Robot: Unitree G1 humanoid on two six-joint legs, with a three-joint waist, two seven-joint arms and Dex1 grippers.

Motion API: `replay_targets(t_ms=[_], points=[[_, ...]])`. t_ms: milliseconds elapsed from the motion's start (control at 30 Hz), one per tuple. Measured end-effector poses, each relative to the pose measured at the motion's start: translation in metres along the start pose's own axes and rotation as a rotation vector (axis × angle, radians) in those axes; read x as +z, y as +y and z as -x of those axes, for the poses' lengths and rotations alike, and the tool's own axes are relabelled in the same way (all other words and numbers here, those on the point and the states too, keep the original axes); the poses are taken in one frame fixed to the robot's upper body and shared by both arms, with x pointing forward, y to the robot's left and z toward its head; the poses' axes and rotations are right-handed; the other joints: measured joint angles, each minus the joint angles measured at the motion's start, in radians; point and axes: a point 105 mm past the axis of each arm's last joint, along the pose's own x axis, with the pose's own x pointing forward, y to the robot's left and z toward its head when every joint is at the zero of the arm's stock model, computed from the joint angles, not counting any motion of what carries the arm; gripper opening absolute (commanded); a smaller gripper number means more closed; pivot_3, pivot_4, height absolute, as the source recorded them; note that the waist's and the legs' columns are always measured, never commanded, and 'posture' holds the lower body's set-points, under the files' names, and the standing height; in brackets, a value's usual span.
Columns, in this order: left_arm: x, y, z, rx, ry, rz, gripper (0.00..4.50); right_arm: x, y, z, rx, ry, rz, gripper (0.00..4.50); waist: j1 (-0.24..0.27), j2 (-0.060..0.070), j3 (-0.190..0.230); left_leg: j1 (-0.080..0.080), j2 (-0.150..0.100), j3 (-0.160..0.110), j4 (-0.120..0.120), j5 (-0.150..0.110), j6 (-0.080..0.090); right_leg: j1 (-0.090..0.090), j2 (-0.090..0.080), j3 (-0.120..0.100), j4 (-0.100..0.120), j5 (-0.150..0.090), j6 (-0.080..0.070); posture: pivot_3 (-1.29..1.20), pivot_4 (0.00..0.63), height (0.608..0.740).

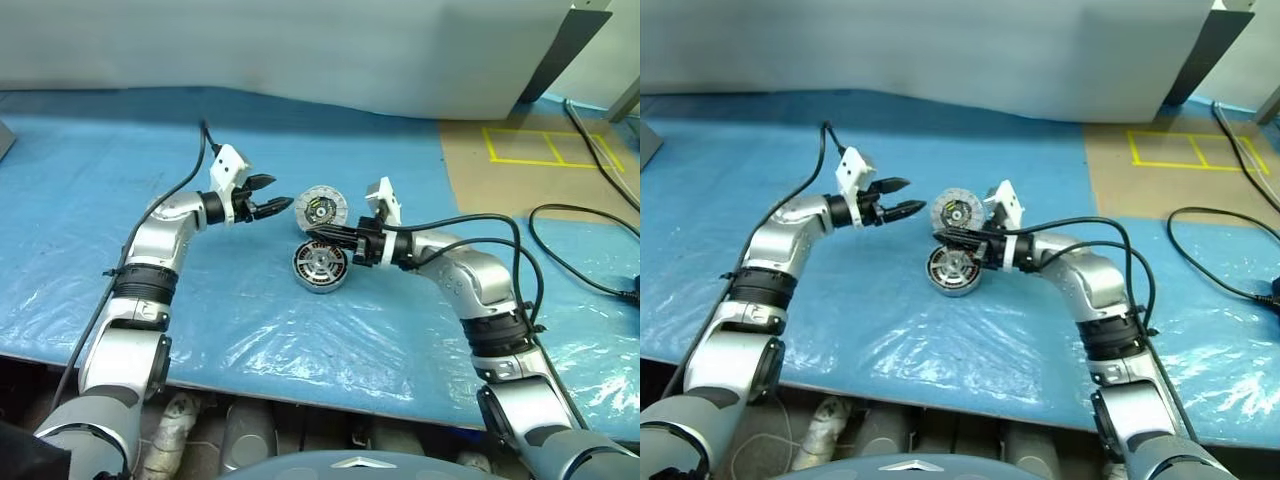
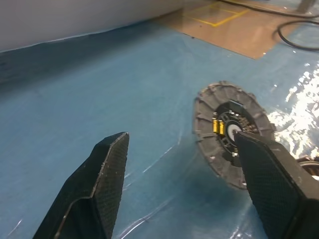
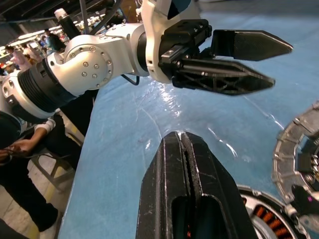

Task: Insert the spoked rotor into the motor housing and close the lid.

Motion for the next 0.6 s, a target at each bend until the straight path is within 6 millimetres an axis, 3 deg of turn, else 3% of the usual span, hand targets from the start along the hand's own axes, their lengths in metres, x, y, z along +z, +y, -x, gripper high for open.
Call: replay_targets(t_ms=[100,200,333,467,600], points=[[0.002,0.011,-0.001,0.028,-0.056,0.141,2.94,-0.001,-0.002,0.012,-0.049,-0.002,-0.006,0.0,0.001,0.0,0.0,0.0,0.0,0.0,0.0,0.0,-0.001,0.0,0.0,0.0,0.001,0.0,0.0,0.0,0.15,0.74],[0.0,0.022,-0.006,0.063,-0.094,0.289,1.92,-0.005,-0.001,0.021,-0.089,0.003,-0.025,0.0,0.002,0.0,0.0,0.0,-0.001,0.0,0.001,0.0,-0.001,0.0,0.0,0.001,0.0,0.0,-0.001,0.0,0.15,0.74],[-0.025,0.02,-0.021,0.094,-0.031,0.39,0.55,-0.01,0.004,0.026,-0.107,0.018,-0.033,0.0,0.004,0.0,0.0,0.0,-0.001,-0.001,0.001,0.0,-0.001,0.001,0.0,0.001,-0.002,0.001,0.002,0.0,0.15,0.74],[-0.054,-0.004,-0.041,0.043,0.063,0.458,0.55,-0.013,0.007,0.029,-0.126,0.041,-0.033,0.0,0.005,-0.001,0.001,0.0,-0.001,-0.001,0.0,0.0,-0.001,0.002,0.0,0.001,-0.003,0.003,0.005,0.0,0.15,0.74],[-0.054,-0.023,-0.057,-0.033,0.082,0.484,0.55,-0.014,0.01,0.036,-0.149,0.056,-0.028,0.0,0.007,-0.003,0.001,0.0,-0.001,-0.002,0.0,0.0,-0.001,0.002,-0.001,0.001,-0.003,0.003,0.005,0.0,0.15,0.74]])
